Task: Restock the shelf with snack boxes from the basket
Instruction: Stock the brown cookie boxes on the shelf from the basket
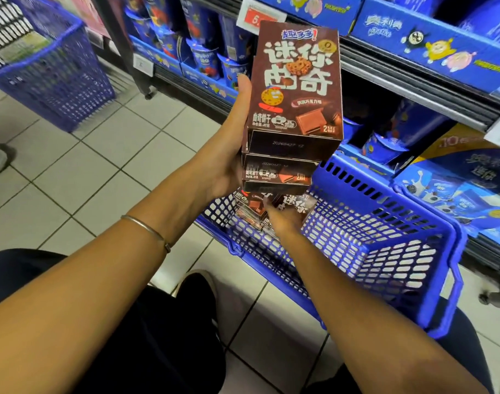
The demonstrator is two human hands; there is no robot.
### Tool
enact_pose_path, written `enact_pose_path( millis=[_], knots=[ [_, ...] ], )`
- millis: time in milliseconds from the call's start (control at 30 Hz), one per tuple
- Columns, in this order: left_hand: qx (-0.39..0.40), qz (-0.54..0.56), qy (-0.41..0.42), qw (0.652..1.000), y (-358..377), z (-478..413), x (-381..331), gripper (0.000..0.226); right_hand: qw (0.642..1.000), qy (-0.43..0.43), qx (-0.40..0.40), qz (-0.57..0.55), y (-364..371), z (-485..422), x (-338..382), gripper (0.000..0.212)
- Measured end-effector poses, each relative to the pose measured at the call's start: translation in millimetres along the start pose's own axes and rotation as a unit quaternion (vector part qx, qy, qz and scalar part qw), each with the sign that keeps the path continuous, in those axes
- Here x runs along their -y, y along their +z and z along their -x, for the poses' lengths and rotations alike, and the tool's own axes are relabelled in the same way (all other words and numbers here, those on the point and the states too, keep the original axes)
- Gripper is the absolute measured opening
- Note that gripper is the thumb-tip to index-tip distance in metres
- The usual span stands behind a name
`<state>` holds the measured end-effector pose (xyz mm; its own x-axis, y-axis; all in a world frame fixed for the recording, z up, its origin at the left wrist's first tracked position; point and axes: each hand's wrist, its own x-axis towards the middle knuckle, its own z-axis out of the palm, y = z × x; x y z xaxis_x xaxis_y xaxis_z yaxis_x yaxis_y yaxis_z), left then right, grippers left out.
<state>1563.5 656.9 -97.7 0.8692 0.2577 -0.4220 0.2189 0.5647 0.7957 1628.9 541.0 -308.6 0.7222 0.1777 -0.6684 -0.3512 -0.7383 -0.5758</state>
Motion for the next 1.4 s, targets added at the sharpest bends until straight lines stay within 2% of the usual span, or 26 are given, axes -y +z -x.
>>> enact_pose_path(
  millis=[100, 267, 400, 600, 767, 833, 933, 1033, 1167, 1300, 1400],
  knots=[
    [0.015, 0.020, -0.006, 1.000, 2, 0, -3, 0.076, 0.991, -0.050, -0.001, 0.126, 8, -6, 0, 0.081],
    [0.036, 0.040, -0.012, 0.999, 2, 0, -6, 0.078, 0.993, -0.051, 0.003, 0.106, 18, -10, 6, 0.067],
    [0.031, 0.047, -0.010, 0.998, 0, -3, -6, 0.074, 0.998, -0.021, -0.010, 0.057, 28, -9, 11, 0.067],
    [0.032, 0.054, -0.009, 0.998, -1, -5, -7, 0.074, 0.998, -0.005, -0.043, -0.047, 40, -8, 24, 0.055],
    [0.031, 0.059, -0.006, 0.998, 0, -4, -8, 0.074, 0.989, 0.008, -0.053, -0.138, 42, -9, 29, 0.060],
    [0.029, 0.055, -0.005, 0.998, -1, -4, -8, 0.073, 0.978, 0.023, -0.042, -0.201, 38, -11, 28, 0.057],
    [0.031, 0.056, -0.003, 0.998, -2, -3, -9, 0.073, 0.957, 0.061, 0.009, -0.283, 26, -14, 22, 0.038],
    [0.026, 0.051, -0.002, 0.998, -2, -4, -8, 0.073, 0.938, 0.096, 0.048, -0.331, 13, -9, 20, 0.034],
    [0.026, 0.051, 0.003, 0.998, -1, -5, -7, 0.073, 0.934, 0.072, 0.049, -0.345, -4, 5, 13, 0.031],
    [0.025, 0.046, 0.005, 0.999, -2, -6, -6, 0.072, 0.925, 0.039, 0.064, -0.371, -27, 24, 6, 0.048],
    [0.020, 0.045, 0.005, 0.999, -2, -6, -4, 0.071, 0.922, -0.023, 0.074, -0.378, -51, 43, 9, 0.037]
  ],
)
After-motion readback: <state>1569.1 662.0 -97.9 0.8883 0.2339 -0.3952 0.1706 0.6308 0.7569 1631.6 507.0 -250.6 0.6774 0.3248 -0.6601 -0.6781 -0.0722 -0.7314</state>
